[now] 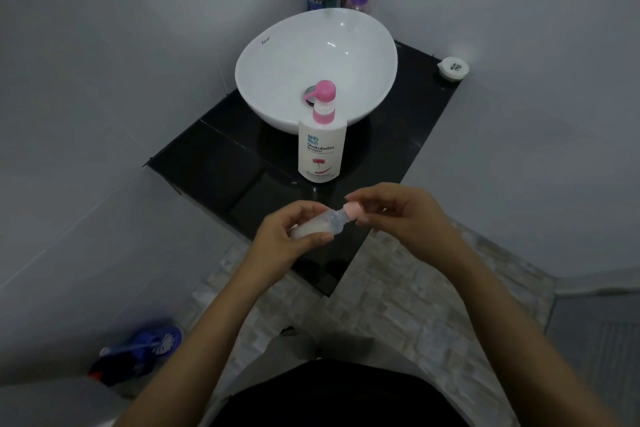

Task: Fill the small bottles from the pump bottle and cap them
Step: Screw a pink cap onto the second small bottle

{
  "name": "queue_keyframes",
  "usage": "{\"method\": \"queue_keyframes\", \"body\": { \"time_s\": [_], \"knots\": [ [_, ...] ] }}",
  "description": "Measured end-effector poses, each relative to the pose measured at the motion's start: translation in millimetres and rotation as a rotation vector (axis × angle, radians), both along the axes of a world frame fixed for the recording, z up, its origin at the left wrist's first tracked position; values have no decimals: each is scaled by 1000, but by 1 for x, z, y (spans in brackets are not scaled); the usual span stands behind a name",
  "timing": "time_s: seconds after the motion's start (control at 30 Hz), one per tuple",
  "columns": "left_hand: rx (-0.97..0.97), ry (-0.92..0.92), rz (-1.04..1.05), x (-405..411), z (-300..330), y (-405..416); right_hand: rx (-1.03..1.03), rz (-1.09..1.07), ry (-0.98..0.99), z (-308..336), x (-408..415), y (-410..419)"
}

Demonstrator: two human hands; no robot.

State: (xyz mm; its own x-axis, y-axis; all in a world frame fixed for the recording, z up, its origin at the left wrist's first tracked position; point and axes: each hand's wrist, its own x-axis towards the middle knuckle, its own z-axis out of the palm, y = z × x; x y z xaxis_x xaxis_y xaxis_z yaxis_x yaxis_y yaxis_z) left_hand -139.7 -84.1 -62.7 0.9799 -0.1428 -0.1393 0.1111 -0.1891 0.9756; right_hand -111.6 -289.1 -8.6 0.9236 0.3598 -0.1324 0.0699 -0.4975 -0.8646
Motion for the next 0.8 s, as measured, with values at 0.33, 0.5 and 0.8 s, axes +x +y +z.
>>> {"method": "queue_keyframes", "body": {
  "time_s": [0.33,0.5,0.8],
  "knots": [
    [-23,-13,-36,-6,8,-7,-89,-14,44,2,-7,5],
    [-45,-10,-32,-7,8,-7,-110,0,34,4,-9,0],
    [-51,7,-28,-5,14,-7,-48,-146,39,-5,-14,8]
  ]
}}
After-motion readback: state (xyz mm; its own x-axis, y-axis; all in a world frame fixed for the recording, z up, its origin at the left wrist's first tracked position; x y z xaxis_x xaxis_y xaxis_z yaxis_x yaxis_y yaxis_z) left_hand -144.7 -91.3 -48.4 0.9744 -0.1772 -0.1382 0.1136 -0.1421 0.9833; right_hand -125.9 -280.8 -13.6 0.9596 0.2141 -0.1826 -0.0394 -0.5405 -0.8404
